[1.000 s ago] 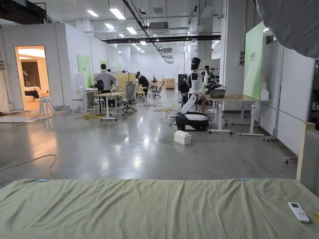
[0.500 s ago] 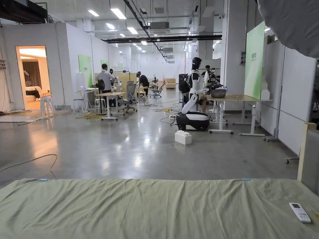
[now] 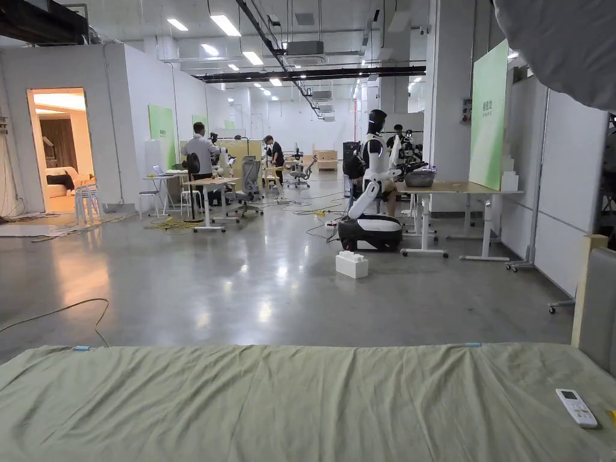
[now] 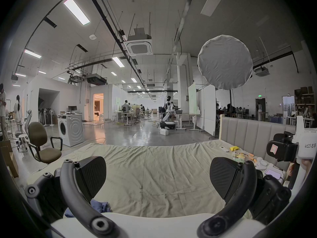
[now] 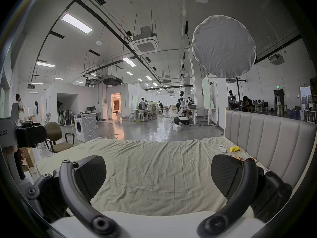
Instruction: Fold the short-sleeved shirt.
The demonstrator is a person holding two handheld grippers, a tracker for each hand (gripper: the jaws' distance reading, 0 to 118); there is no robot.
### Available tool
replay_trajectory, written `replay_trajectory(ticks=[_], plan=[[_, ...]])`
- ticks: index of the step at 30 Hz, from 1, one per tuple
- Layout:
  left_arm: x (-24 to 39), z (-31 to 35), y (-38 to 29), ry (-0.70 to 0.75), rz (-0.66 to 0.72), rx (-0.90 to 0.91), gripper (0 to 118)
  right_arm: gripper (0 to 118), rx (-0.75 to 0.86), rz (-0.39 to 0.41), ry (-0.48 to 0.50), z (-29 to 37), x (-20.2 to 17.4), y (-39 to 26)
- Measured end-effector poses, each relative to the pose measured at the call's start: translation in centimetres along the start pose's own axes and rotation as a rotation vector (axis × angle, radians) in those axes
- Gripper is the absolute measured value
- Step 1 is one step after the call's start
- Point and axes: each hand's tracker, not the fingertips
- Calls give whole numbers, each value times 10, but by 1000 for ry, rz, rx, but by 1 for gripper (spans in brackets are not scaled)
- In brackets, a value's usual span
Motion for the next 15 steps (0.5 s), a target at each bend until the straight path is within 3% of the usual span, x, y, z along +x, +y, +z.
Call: replay_trajectory(ticks=[7,10,11,12,14,15], plan=[[-1,0,0,-1,4,-2,118,118,-14,3,-16,-3,-1,1],[-1,0,1,-12,12,2,118,118,-25,-113,-118,-6,-2,8],[-1,0,2,-16,15,2,118,118,-83,-201,-198,-7,-4,8],[0,0,2,-23,17,4,118,118,-75,-169,-249,-10,-7,17],[1,1,3,-33,21,8,118,118,-190,-243,-267,-13,-8,20],[2,1,3,-36,24,7,118,118,-212,-243,-262,-15,-10,22]])
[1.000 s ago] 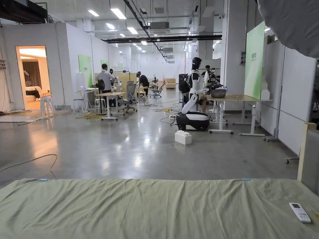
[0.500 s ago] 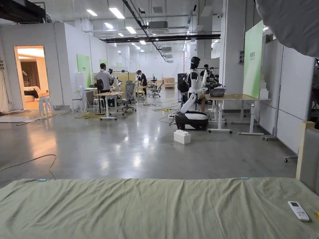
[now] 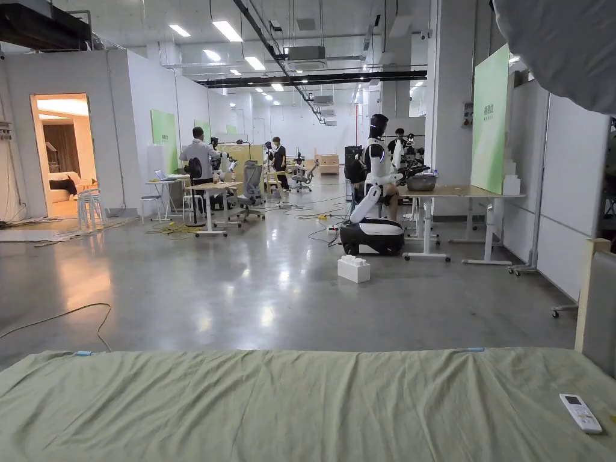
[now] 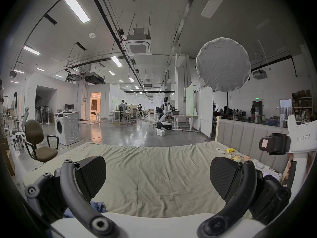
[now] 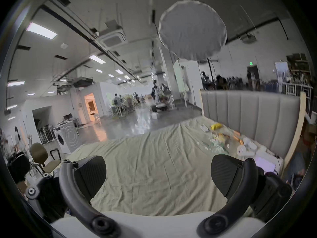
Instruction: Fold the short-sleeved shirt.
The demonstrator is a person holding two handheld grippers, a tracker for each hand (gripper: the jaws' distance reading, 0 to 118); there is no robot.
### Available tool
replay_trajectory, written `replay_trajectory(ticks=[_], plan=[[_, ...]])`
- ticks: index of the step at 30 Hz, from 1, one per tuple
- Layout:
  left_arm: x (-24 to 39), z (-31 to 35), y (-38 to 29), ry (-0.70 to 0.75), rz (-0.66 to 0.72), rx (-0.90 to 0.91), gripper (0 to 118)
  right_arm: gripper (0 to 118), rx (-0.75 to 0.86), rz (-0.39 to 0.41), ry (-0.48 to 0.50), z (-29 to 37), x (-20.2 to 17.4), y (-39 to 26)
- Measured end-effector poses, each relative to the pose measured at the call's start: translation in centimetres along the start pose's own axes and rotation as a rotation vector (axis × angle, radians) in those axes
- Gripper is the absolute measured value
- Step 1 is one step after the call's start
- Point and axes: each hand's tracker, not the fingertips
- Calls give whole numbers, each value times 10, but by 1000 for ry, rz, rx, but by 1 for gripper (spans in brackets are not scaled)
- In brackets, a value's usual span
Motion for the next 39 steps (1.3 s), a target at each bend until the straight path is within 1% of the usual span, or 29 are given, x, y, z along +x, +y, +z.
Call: replay_trajectory(ticks=[2,7,10,14,17,18,19,20,22,23,24,26,27,28,29,30,31,32,33,35,36,37,39], plan=[[1,-1,0,-7,3,-2,118,118,-8,-16,-5,1,-3,1],[4,1,4,-15,-9,-1,118,118,0,-36,49,3,-1,2],[4,2,4,-14,-4,6,118,118,14,-52,37,6,-1,2],[3,2,4,-9,1,5,118,118,8,-36,38,7,0,3],[4,2,4,-11,0,5,118,118,19,-57,31,8,2,3],[4,2,3,-11,-1,4,118,118,27,-79,9,8,2,3],[4,2,3,-11,-1,2,118,118,30,-79,-10,7,2,4],[4,2,3,-11,-1,2,118,118,36,-73,-8,6,2,3],[3,3,3,-10,2,4,118,118,33,-47,17,5,5,2],[3,3,3,-9,2,5,118,118,34,-50,33,5,6,1],[3,4,3,-5,3,8,118,118,49,-35,87,5,8,0],[2,4,2,-2,5,11,118,118,135,9,240,9,14,-6],[2,5,2,-3,4,18,118,118,177,62,344,11,20,-9],[1,5,2,-3,3,21,118,118,216,94,386,14,22,-10],[1,6,2,-2,0,24,118,118,237,113,386,17,22,-12],[1,7,1,-1,-3,30,118,118,243,115,349,20,21,-11],[1,7,1,2,-4,36,118,118,259,154,320,22,17,-8],[1,6,0,7,-1,38,118,118,258,185,309,22,14,-7],[0,6,-1,10,6,43,118,118,229,189,304,21,12,-9],[-1,3,-2,5,25,36,118,118,269,269,276,23,7,-9],[-1,3,-2,5,29,33,118,118,264,286,264,22,5,-10],[-1,3,-3,7,30,32,118,118,251,276,263,21,4,-11],[0,3,-3,10,22,30,118,118,252,286,279,22,4,-11]])
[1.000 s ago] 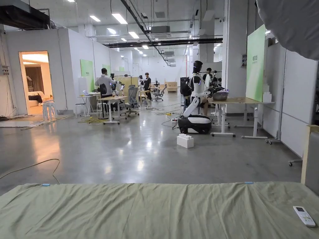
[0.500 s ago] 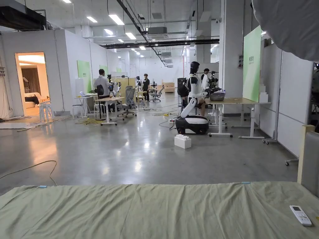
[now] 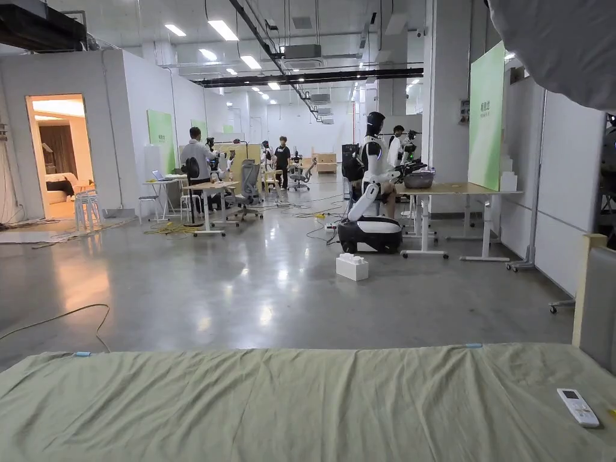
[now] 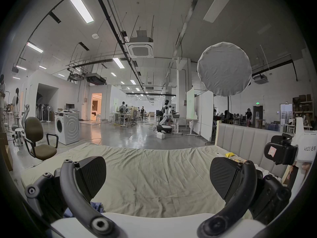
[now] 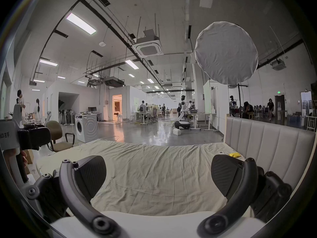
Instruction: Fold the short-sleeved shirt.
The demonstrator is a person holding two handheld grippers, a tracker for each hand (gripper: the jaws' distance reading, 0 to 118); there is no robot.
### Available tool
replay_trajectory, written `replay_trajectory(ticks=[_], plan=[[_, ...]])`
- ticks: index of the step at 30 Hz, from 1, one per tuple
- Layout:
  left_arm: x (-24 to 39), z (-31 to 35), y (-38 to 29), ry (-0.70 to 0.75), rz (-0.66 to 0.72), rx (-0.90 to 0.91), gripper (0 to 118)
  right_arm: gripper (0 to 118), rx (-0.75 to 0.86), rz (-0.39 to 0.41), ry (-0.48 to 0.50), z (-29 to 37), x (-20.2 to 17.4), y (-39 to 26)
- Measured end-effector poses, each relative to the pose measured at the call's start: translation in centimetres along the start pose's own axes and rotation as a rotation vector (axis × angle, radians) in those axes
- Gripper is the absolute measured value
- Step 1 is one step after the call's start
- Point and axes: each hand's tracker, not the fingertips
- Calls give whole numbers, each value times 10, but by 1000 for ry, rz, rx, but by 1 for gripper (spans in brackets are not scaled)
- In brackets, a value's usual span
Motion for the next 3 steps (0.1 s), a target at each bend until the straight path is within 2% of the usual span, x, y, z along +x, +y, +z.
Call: replay_trajectory(ticks=[3], plan=[[1,0,0,3,-9,0,118,118,-1,-13,16,-1,1,1]])
